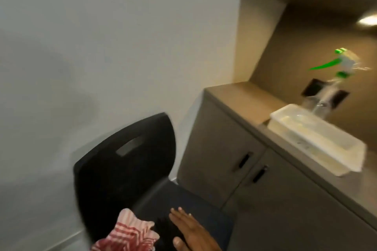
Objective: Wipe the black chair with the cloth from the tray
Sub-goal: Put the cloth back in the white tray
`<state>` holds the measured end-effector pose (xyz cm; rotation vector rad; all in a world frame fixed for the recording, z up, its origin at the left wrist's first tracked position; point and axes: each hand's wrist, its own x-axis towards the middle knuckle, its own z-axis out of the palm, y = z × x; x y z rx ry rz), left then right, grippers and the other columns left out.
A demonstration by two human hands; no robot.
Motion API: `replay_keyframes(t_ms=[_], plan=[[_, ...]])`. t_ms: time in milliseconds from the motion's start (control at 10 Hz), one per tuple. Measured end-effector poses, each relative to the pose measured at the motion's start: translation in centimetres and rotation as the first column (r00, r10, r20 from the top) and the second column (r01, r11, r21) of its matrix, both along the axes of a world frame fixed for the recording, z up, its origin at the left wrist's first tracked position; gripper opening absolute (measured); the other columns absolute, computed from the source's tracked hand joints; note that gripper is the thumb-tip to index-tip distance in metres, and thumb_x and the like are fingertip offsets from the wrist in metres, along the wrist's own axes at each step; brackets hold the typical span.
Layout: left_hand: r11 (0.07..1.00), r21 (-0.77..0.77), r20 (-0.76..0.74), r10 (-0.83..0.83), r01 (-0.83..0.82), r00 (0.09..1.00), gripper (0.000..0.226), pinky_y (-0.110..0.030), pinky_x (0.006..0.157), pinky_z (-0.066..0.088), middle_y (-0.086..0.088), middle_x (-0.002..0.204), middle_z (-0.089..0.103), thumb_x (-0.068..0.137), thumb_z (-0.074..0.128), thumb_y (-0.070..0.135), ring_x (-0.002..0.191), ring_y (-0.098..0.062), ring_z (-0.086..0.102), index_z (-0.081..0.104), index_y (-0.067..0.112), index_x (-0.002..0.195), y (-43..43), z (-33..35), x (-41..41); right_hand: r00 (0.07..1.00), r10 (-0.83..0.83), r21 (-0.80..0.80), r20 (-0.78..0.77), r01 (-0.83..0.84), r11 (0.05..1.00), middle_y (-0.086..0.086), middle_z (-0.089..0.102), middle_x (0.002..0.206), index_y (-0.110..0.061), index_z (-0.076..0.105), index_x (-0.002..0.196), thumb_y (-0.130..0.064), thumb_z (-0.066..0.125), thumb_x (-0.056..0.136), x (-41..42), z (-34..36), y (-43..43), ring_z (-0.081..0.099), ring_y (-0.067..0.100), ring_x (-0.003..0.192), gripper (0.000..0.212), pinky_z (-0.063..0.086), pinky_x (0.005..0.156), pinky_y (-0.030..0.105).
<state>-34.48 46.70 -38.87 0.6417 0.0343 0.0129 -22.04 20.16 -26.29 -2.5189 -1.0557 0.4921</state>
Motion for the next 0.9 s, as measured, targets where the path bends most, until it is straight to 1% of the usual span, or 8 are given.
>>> replay_keyframes(t_ms=[100, 200, 300, 400, 500, 600, 800, 900], plan=[[0.996, 0.071, -0.045, -0.060, 0.063, 0.997, 0.051, -0.034, 0.071, 0.067, -0.016, 0.105, 0.080, 0.104, 0.061, 0.025, 0.087, -0.027, 0.080, 0.052, -0.003, 0.146, -7.7, 5.0, 2.4, 0.986, -0.133, 0.054, 0.105, 0.127, 0.990, -0.029, -0.002, 0.169, -0.034, 0.015, 0.165, -0.058, 0.035, 0.107, 1.1, 6.8, -6.3, -0.012, -0.006, 0.155, 0.066, -0.003, 0.128, 0.027], [0.968, -0.052, 0.036, -0.244, 0.246, 0.969, 0.041, -0.041, 0.073, 0.068, -0.019, 0.110, 0.080, 0.103, 0.062, 0.015, 0.094, -0.034, 0.079, 0.058, -0.003, 0.139, -13.3, 20.5, 10.4, 0.933, -0.275, 0.145, 0.230, 0.247, 0.958, -0.020, 0.009, 0.172, -0.030, 0.020, 0.165, -0.055, 0.036, 0.108, 1.5, 13.2, -13.5, -0.005, -0.001, 0.159, 0.064, -0.004, 0.128, 0.027], [0.993, 0.116, -0.318, 0.041, -0.005, 0.947, 0.030, -0.053, 0.075, 0.066, -0.020, 0.115, 0.079, 0.102, 0.061, 0.005, 0.098, -0.039, 0.077, 0.061, 0.000, 0.131, -23.3, 31.4, 15.9, 0.853, -0.416, 0.204, 0.317, 0.367, 0.908, -0.019, 0.014, 0.172, -0.030, 0.024, 0.164, -0.052, 0.035, 0.109, 1.4, 18.4, -21.5, 0.000, 0.000, 0.159, 0.060, -0.002, 0.128, 0.027], [0.996, 0.088, -0.236, 0.051, -0.031, 0.970, 0.024, -0.048, 0.077, 0.067, -0.025, 0.119, 0.076, 0.095, 0.068, -0.001, 0.107, -0.040, 0.075, 0.071, 0.001, 0.119, -31.0, 35.2, 17.4, 0.739, -0.546, 0.242, 0.395, 0.489, 0.838, -0.024, 0.012, 0.170, -0.035, 0.025, 0.163, -0.060, 0.028, 0.108, 1.3, 21.1, -28.8, 0.002, -0.003, 0.158, 0.060, 0.001, 0.129, 0.026], [0.995, 0.090, -0.157, -0.018, 0.032, 0.987, 0.024, -0.047, 0.078, 0.067, -0.019, 0.116, 0.079, 0.094, 0.070, 0.003, 0.099, -0.032, 0.079, 0.073, 0.007, 0.117, -36.7, 38.3, 20.4, 0.644, -0.643, 0.208, 0.415, 0.621, 0.756, -0.024, 0.006, 0.168, -0.036, 0.018, 0.164, -0.067, 0.019, 0.105, 1.5, 22.2, -34.2, 0.000, -0.002, 0.157, 0.067, 0.004, 0.130, 0.030], [0.977, 0.192, -0.118, -0.065, 0.087, 0.991, 0.029, -0.054, 0.088, 0.064, -0.012, 0.117, 0.080, 0.096, 0.070, 0.010, 0.104, -0.031, 0.079, 0.070, 0.015, 0.124, -41.6, 40.4, 22.4, 0.577, -0.715, 0.129, 0.394, 0.736, 0.665, -0.012, 0.004, 0.173, -0.028, 0.012, 0.166, -0.065, 0.018, 0.103, 2.2, 21.6, -37.8, 0.000, 0.011, 0.161, 0.073, -0.004, 0.127, 0.028], [0.883, 0.443, -0.192, -0.075, 0.155, 0.978, 0.024, -0.057, 0.100, 0.057, -0.008, 0.119, 0.077, 0.098, 0.071, 0.025, 0.106, -0.029, 0.075, 0.066, 0.020, 0.122, -48.9, 40.4, 26.9, 0.556, -0.786, 0.001, 0.270, 0.817, 0.577, 0.001, 0.006, 0.175, -0.021, 0.006, 0.166, -0.070, 0.025, 0.101, 4.5, 18.0, -40.3, 0.005, 0.022, 0.162, 0.083, -0.001, 0.125, 0.036], [0.895, 0.387, -0.233, -0.137, 0.221, 0.963, 0.035, -0.057, 0.100, 0.057, -0.011, 0.121, 0.076, 0.100, 0.069, 0.023, 0.105, -0.031, 0.075, 0.064, 0.014, 0.133, -51.0, 40.8, 30.1, 0.562, -0.783, -0.019, 0.265, 0.815, 0.579, -0.001, 0.007, 0.175, -0.026, 0.003, 0.166, -0.078, 0.026, 0.094, 5.1, 16.2, -41.2, 0.009, 0.023, 0.161, 0.092, -0.003, 0.125, 0.036]])
